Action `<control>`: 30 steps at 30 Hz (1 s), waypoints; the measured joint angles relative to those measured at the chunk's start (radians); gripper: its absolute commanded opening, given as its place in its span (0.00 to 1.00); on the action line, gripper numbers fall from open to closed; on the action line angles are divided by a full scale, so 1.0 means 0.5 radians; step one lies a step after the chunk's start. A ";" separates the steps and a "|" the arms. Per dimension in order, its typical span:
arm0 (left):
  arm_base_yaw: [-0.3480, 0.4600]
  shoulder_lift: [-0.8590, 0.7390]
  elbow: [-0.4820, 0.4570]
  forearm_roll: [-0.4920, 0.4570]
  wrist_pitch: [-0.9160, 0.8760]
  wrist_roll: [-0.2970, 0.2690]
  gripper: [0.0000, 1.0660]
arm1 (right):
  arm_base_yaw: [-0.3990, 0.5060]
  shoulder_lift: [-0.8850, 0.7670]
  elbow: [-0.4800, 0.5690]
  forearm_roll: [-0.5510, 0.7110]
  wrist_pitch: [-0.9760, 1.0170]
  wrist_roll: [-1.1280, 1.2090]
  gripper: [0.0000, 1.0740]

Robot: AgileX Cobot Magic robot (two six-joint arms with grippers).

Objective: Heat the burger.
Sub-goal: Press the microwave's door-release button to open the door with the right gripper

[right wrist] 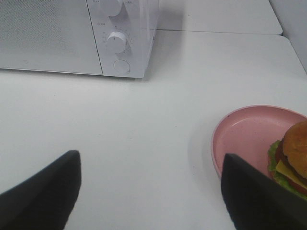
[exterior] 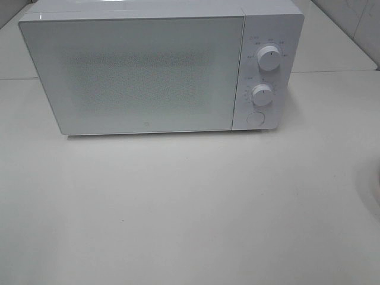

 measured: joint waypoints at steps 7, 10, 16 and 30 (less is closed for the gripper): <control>0.000 0.000 0.000 0.000 0.000 0.000 0.96 | 0.000 0.000 0.000 0.000 0.000 0.000 0.71; 0.000 0.000 0.000 0.000 0.000 0.000 0.96 | 0.000 0.000 0.000 0.000 0.000 0.000 0.71; 0.000 0.000 0.000 0.000 0.000 0.000 0.96 | 0.000 0.000 0.000 0.000 0.000 0.000 0.71; 0.000 0.000 0.000 0.000 0.000 0.000 0.96 | 0.000 0.120 -0.054 0.000 -0.102 0.098 0.71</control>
